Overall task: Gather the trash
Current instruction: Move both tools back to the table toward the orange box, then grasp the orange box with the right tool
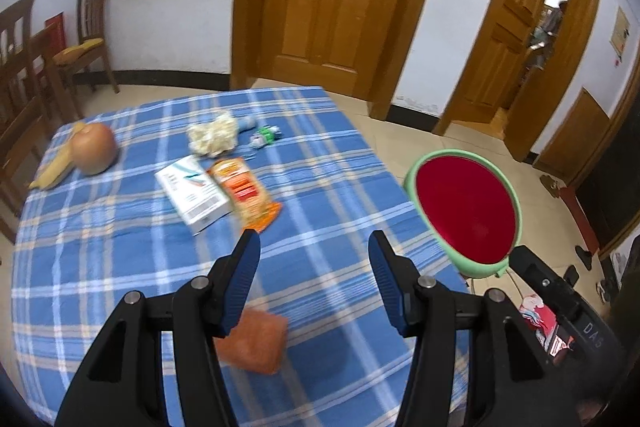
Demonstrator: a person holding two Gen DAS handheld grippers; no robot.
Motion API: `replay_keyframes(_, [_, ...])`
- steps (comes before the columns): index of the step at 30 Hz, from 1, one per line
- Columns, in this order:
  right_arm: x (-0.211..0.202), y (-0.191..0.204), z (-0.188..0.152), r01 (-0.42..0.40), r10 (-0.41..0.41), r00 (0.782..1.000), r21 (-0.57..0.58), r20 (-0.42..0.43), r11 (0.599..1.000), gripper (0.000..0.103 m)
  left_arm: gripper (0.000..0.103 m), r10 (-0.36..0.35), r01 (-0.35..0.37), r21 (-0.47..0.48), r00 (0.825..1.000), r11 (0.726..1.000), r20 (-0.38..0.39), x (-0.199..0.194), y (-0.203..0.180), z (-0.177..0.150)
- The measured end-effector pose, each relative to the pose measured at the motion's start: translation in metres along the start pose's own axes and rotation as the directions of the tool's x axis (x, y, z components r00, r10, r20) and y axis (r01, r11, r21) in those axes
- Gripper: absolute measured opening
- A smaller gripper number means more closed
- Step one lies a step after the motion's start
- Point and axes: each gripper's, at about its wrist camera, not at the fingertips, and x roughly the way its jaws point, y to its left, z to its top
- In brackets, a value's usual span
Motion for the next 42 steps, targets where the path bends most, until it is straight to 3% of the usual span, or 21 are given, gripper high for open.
replay_keyframes(10, [0.007,0.04,-0.023,-0.052,0.047,0.997,-0.081,-0.058,0.995,0.07,0.057,0.059,-0.059,-0.072,0.998,0.996,0.007,-0.016,0.046,-0.017])
replay_keyframes(27, [0.041,0.106,-0.067,-0.122,0.085,0.98,-0.204,-0.179,0.971,0.088,0.057,0.153,-0.153,-0.202,0.988,0.967,-0.014,-0.028,0.126,-0.052])
replay_keyframes(32, [0.054,0.122,-0.078,-0.131,0.083,0.975,-0.228,-0.208,0.965,0.098,0.057,0.163,-0.162,-0.233,0.986,0.959,-0.017,-0.03,0.143,-0.059])
replay_keyframes(42, [0.081,0.149,-0.093,-0.131,0.06,0.965,-0.273,-0.255,0.953,0.099,0.056,0.173,-0.173,-0.268,0.985,0.948,-0.023,-0.03,0.166,-0.068])
